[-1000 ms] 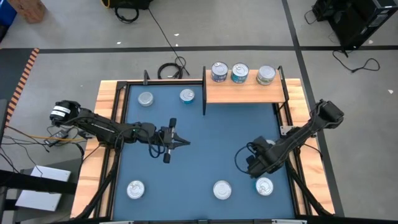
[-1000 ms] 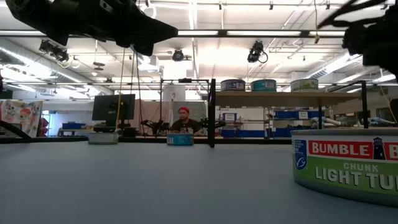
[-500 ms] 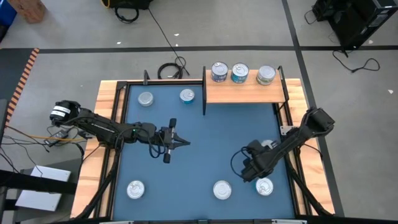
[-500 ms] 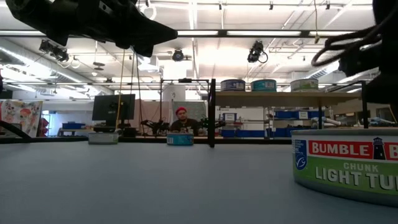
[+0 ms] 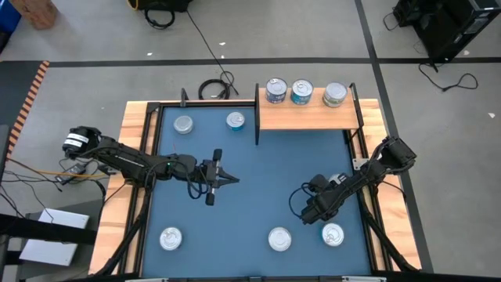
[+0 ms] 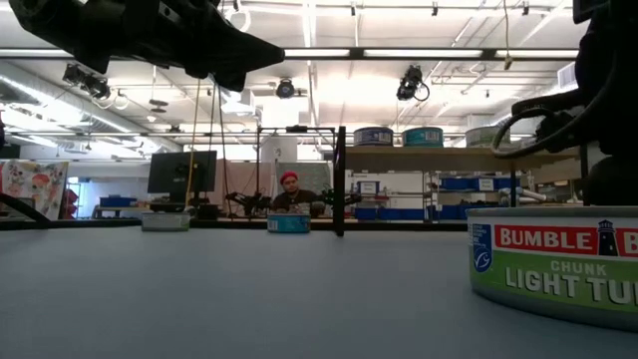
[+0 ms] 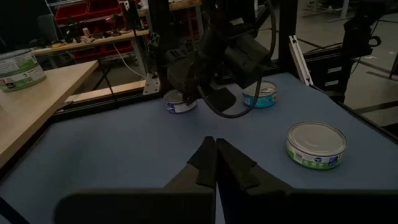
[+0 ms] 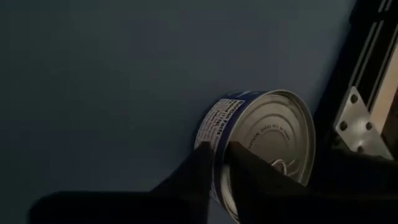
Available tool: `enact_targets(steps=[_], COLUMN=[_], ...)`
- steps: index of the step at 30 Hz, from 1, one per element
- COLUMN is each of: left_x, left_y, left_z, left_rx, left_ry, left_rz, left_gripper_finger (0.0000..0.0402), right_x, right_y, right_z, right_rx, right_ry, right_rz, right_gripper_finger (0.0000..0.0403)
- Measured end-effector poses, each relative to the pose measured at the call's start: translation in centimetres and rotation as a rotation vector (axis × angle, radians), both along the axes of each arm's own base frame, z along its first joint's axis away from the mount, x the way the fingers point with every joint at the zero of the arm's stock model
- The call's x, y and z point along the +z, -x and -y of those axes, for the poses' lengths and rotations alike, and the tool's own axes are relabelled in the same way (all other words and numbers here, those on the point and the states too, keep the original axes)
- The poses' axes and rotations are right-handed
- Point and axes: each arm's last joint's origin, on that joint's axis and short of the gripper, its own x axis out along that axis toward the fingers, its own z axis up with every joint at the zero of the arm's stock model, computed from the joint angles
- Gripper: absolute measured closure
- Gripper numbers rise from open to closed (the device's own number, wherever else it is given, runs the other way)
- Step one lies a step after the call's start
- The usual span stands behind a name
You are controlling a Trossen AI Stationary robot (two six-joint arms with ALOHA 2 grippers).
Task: Stack canned seafood by type on shelf
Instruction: Put the right blue tuna can on the shelf aligned with the other blue tuna cans
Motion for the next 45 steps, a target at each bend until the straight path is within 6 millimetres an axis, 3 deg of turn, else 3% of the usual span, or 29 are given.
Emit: enact_targets(steps=[4, 25, 36, 45], left_x=[0.0, 0.0, -0.4, -2.7], left_y=[0.0, 0.0, -0.8, -2.5], left_z=[0.0, 0.0, 0.3, 0.1], left_rx=[0.000, 0.000, -0.075, -0.127], left_ry=[0.000, 0.000, 0.023, 0.022], left_rz=[0.002, -0.002, 0.063, 0.068], left_gripper_finger=[0.0394, 0.0394, 0.0394, 0.0397], right_x=[0.5, 5.4, 5.5, 5.9], right_y=[-0.5, -6.0, -9.8, -12.2], right_z=[-0.3, -2.6, -2.8, -1.6], right_rx=[0.054, 0.353, 0.525, 0.648], right_ry=[-0.031, -0.011, -0.052, -0.026], right_rz=[-0.012, 0.301, 0.560, 0.653], right_gripper_finger=[0.0394, 0.0402, 0.0402, 0.0403])
